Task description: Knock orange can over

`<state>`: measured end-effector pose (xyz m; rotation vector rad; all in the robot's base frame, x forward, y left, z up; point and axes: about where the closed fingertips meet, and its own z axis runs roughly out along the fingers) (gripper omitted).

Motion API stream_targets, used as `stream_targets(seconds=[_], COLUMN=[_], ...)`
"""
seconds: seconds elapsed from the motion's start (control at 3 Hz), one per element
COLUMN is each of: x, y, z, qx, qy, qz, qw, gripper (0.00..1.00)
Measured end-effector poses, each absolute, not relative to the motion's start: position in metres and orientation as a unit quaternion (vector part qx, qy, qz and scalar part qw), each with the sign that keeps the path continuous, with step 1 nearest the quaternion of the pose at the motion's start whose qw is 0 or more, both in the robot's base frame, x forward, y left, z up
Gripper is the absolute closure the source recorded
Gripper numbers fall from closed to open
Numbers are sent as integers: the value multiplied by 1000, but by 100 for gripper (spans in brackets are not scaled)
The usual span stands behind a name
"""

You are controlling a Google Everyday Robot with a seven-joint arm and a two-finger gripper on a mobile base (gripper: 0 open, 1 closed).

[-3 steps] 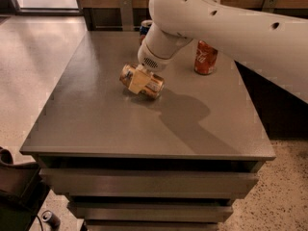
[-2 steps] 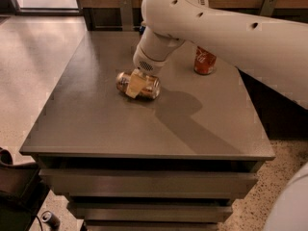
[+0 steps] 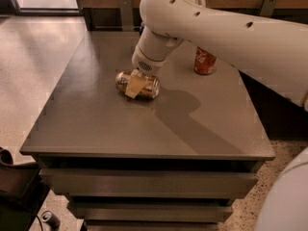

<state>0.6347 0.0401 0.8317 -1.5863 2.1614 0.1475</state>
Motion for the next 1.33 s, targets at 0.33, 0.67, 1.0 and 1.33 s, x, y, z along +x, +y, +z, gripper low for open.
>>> stream_targets(seconds=[0.33,0.67,1.0,1.33], x=[634,633,633,632], y=[40,41,41,42], z=[832,832,833,833], qx=[-576,-577,-577,-577], qy=[784,783,783,783], qz=[53,53,53,53], qw=[226,226,226,226], gripper=[59,36,12,0])
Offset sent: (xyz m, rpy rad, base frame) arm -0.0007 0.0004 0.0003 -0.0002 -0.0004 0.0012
